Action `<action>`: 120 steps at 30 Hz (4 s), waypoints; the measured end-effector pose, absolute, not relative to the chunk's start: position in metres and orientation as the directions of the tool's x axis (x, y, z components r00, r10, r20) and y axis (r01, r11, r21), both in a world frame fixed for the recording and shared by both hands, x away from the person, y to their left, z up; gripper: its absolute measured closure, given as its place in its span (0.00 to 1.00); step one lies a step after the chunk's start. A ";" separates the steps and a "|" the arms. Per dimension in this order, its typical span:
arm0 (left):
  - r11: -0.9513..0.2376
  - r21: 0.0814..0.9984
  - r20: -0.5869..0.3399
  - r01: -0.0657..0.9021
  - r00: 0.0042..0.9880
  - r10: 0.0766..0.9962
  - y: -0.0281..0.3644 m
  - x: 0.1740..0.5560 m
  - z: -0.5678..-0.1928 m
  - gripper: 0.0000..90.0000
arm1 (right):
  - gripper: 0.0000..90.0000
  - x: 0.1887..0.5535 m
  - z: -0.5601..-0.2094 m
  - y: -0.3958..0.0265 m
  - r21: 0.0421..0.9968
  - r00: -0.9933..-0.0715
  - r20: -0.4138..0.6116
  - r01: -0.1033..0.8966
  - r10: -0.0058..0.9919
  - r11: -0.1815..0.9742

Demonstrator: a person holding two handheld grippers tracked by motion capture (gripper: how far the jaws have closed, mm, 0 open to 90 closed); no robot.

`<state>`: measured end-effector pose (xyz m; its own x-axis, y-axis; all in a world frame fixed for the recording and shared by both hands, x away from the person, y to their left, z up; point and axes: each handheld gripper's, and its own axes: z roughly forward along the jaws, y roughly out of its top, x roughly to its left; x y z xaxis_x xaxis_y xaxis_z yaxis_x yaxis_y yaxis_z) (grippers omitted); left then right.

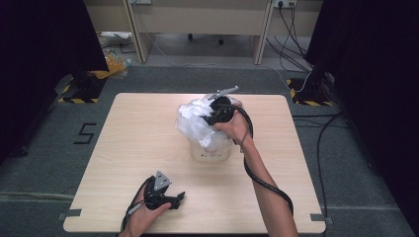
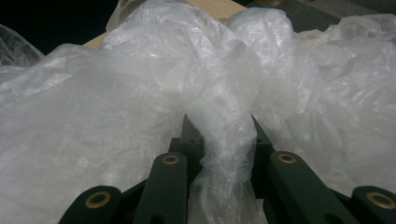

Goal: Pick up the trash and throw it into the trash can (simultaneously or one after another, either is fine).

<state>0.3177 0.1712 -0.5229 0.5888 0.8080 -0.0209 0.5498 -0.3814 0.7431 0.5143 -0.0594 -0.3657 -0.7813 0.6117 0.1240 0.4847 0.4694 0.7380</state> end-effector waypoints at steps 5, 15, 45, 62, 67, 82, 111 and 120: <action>-0.382 0.743 -0.021 0.550 0.589 0.808 0.171 0.318 -0.523 0.15 | 0.85 0.515 -0.370 -0.056 0.713 -0.784 0.112 0.492 0.611 0.500; -0.377 0.744 -0.043 0.552 0.602 0.797 0.174 0.318 -0.522 0.17 | 0.86 0.524 -0.387 -0.058 0.640 -0.776 0.134 0.542 0.616 0.544; -0.383 0.744 -0.027 0.548 0.597 0.802 0.172 0.318 -0.523 0.16 | 0.66 0.526 -0.399 -0.067 0.607 -0.755 0.190 0.593 0.628 0.529; -0.381 0.745 -0.028 0.548 0.596 0.803 0.172 0.318 -0.523 0.16 | 0.48 0.495 -0.317 -0.104 0.793 -0.760 0.149 0.475 0.633 0.383; -0.381 0.745 -0.028 0.548 0.596 0.803 0.172 0.318 -0.523 0.16 | 0.48 0.487 -0.310 -0.125 0.810 -0.745 0.133 0.462 0.654 0.362; -0.380 0.745 -0.024 0.548 0.592 0.806 0.171 0.318 -0.523 0.16 | 0.44 0.461 -0.327 -0.175 0.827 -0.721 0.110 0.448 0.684 0.339; -0.383 0.744 -0.022 0.548 0.592 0.806 0.171 0.318 -0.523 0.15 | 0.39 0.418 -0.418 -0.247 0.798 -0.625 0.164 0.539 0.763 0.271; -0.382 0.744 -0.022 0.548 0.591 0.806 0.171 0.318 -0.523 0.15 | 0.36 0.407 -0.446 -0.250 0.783 -0.607 0.164 0.560 0.777 0.271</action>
<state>0.3180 0.1714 -0.5228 0.5913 0.8061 -0.0223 0.5485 -0.3818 0.7439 0.4072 -0.2497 -0.4456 -0.6071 0.7774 0.1644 0.5596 0.2713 0.7831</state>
